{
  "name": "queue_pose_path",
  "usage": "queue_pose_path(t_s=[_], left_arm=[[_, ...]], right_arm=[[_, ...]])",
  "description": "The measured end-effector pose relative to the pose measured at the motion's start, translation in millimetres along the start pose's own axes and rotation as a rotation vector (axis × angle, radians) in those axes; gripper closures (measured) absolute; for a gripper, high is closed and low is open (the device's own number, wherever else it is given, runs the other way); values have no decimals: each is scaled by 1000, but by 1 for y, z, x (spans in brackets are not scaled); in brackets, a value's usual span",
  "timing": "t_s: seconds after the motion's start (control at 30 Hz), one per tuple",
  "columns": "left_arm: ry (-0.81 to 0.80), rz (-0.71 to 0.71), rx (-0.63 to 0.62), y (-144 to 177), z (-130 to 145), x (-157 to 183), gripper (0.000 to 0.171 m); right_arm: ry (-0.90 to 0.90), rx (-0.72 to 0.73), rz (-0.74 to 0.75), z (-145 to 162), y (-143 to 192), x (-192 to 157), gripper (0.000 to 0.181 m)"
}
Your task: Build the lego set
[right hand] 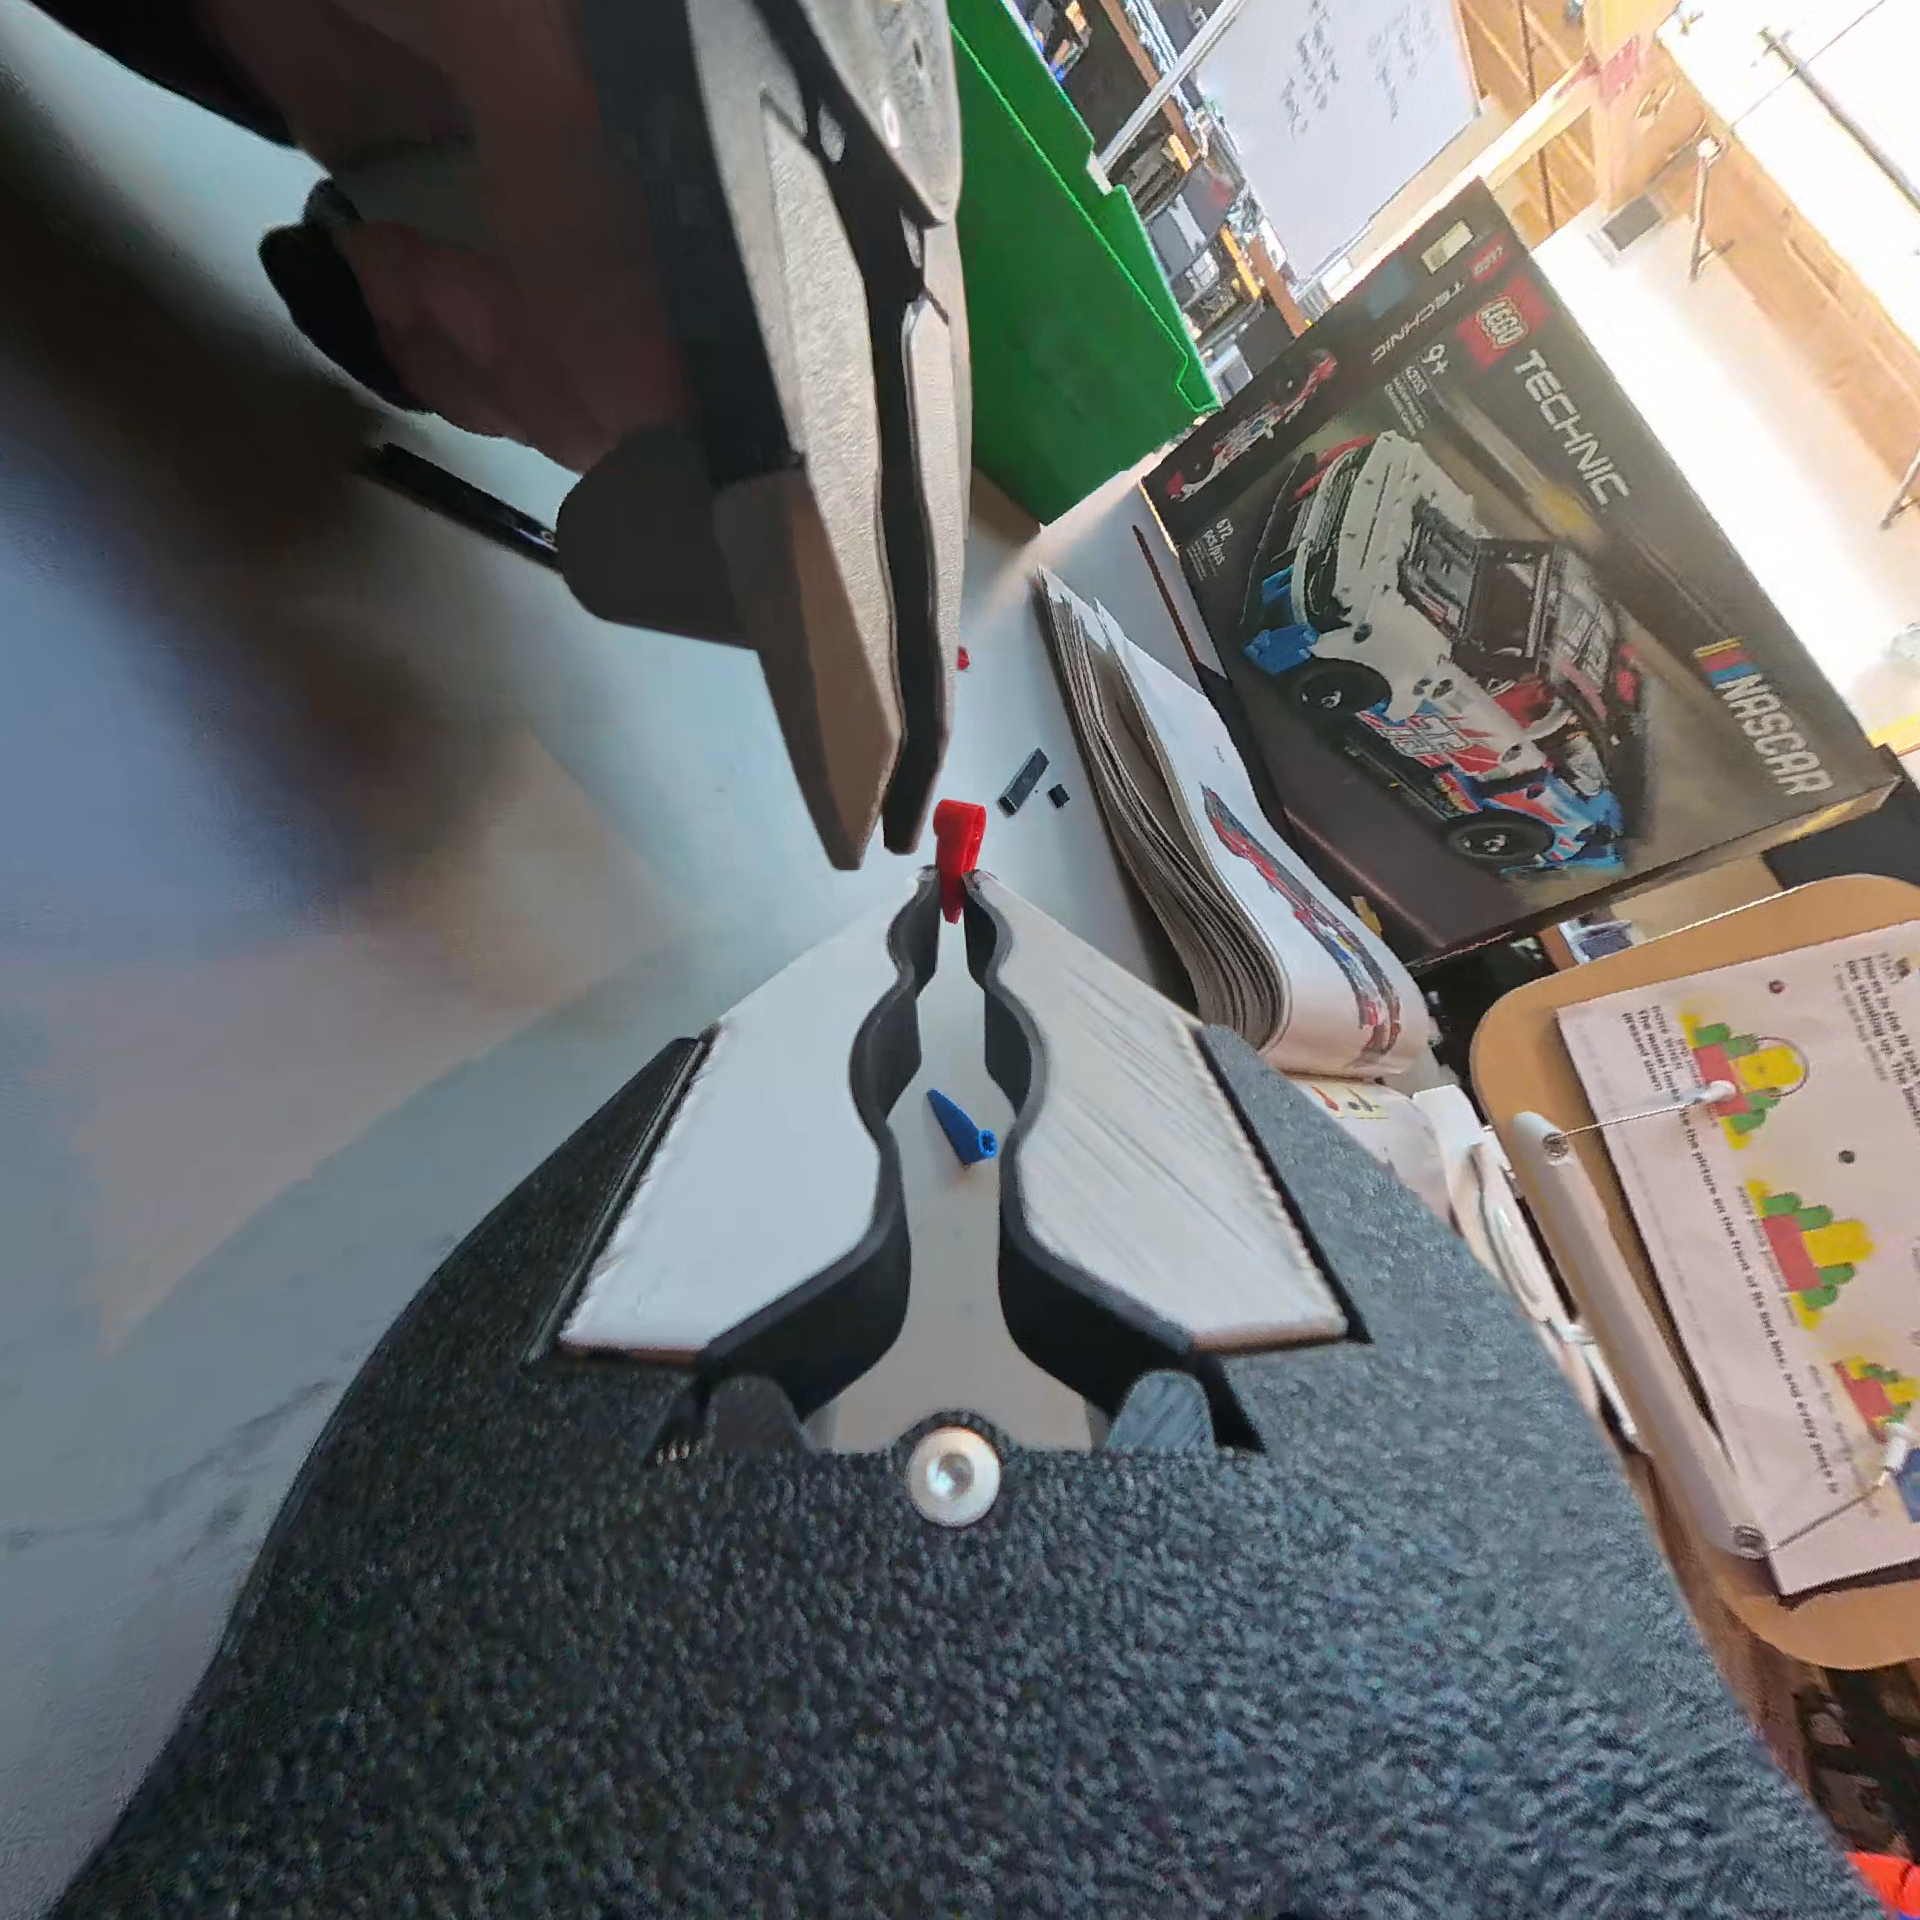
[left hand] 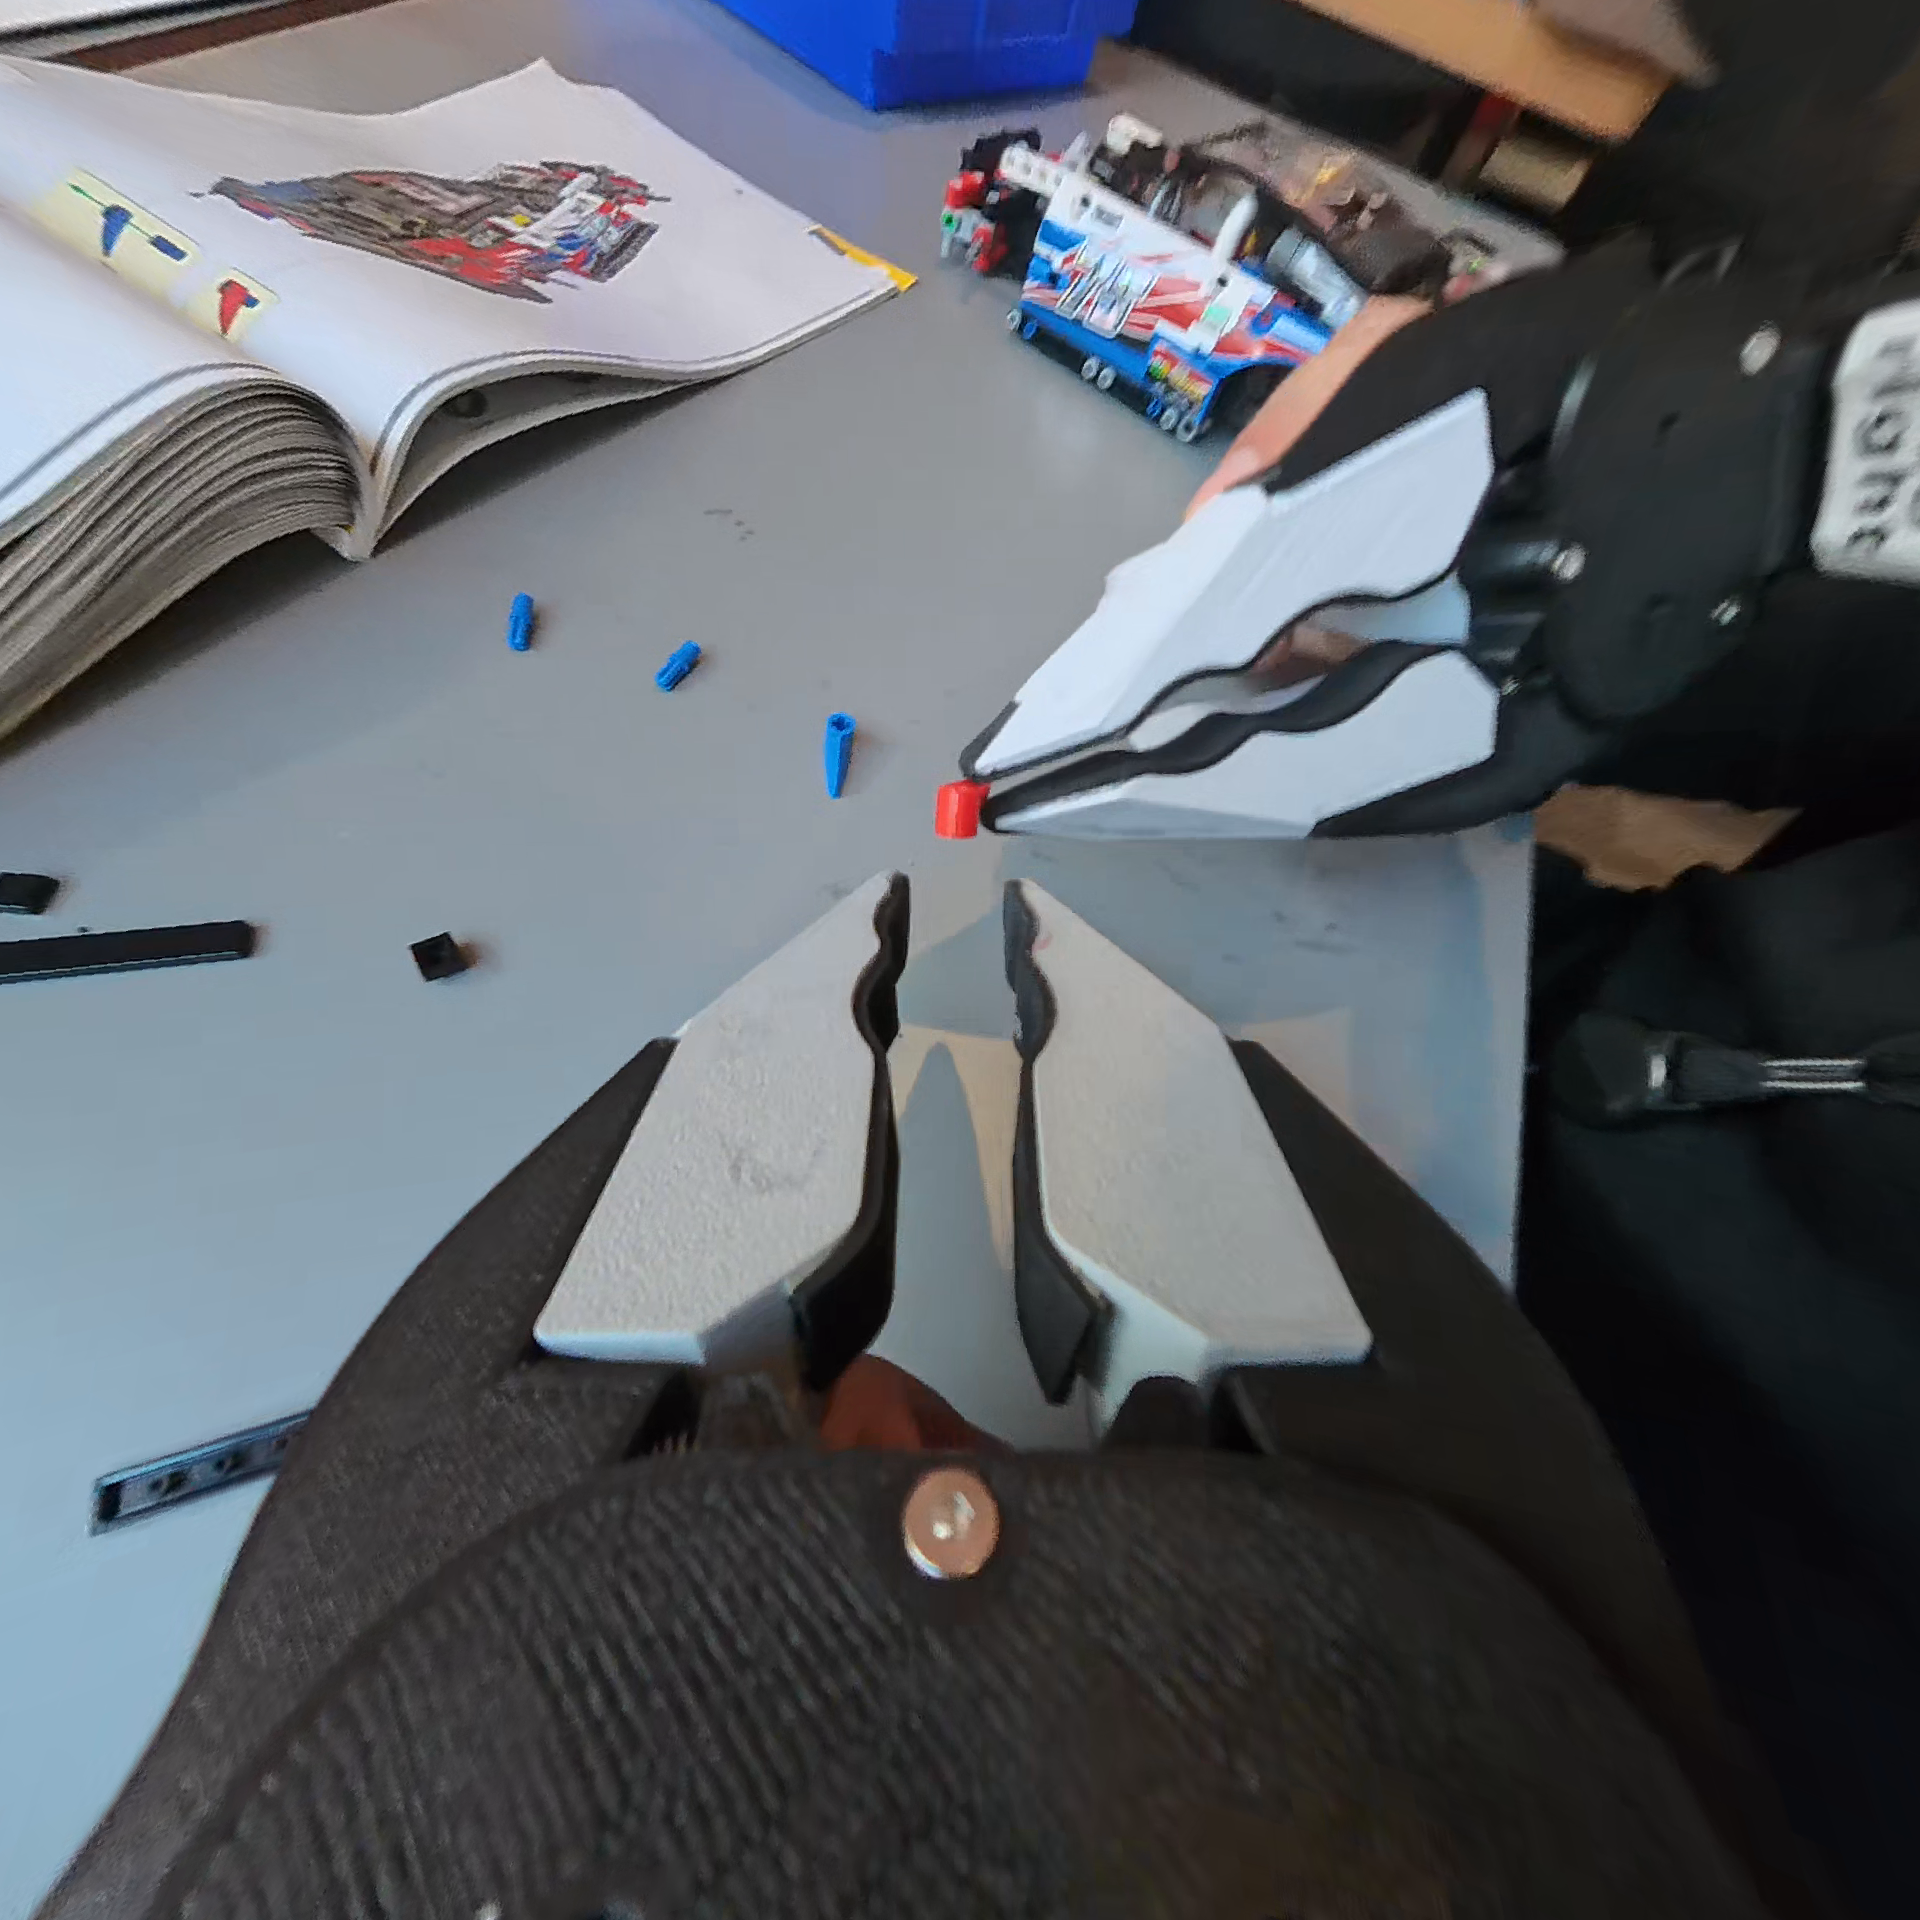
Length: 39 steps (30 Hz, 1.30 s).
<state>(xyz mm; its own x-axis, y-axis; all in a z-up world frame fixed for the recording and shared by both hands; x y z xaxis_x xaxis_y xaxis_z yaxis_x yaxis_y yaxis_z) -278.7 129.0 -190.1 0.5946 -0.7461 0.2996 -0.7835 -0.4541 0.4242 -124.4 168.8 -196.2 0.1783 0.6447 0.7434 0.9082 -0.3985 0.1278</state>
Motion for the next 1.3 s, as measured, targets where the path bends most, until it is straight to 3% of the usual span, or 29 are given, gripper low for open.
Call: queue_pose_path(t_s=[0.37,0.5,0.6,0.7,0.8,0.83,1.03,1.3], left_arm=[[-6,53,55,6,-3,2,166],[-51,15,15,6,2,0,167],[-135,-87,-39,9,5,-2,167],[-225,-166,-56,7,8,-3,167],[-270,-193,-67,5,8,-1,167],[-301,-212,-69,4,8,1,167],[-424,-283,-156,1,8,9,167],[-470,-309,-147,7,6,12,168]], right_arm=[[178,17,43,-7,2,-13,178],[72,3,6,-3,3,-7,180],[-158,-11,1,4,3,14,180],[-412,-160,71,27,-10,41,180],[-469,-422,25,50,-34,50,152],[-470,-471,5,54,-40,52,151],[-454,-545,-128,61,-53,63,157],[-433,-598,-257,75,-65,63,151]])
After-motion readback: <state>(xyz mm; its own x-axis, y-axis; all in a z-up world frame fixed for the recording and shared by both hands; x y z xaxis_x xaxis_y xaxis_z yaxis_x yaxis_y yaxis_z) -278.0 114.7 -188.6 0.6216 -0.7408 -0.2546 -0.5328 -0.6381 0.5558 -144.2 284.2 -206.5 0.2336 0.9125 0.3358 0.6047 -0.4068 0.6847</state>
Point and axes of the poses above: each gripper's, where its closed fingertips meet, y back along the fingers, z out of its underside, x = y × z across the jaws, the point moved 10 cm from there along y, back along the fingers, and after that the axes turned 12 degrees about z, right-handed, at the moved point
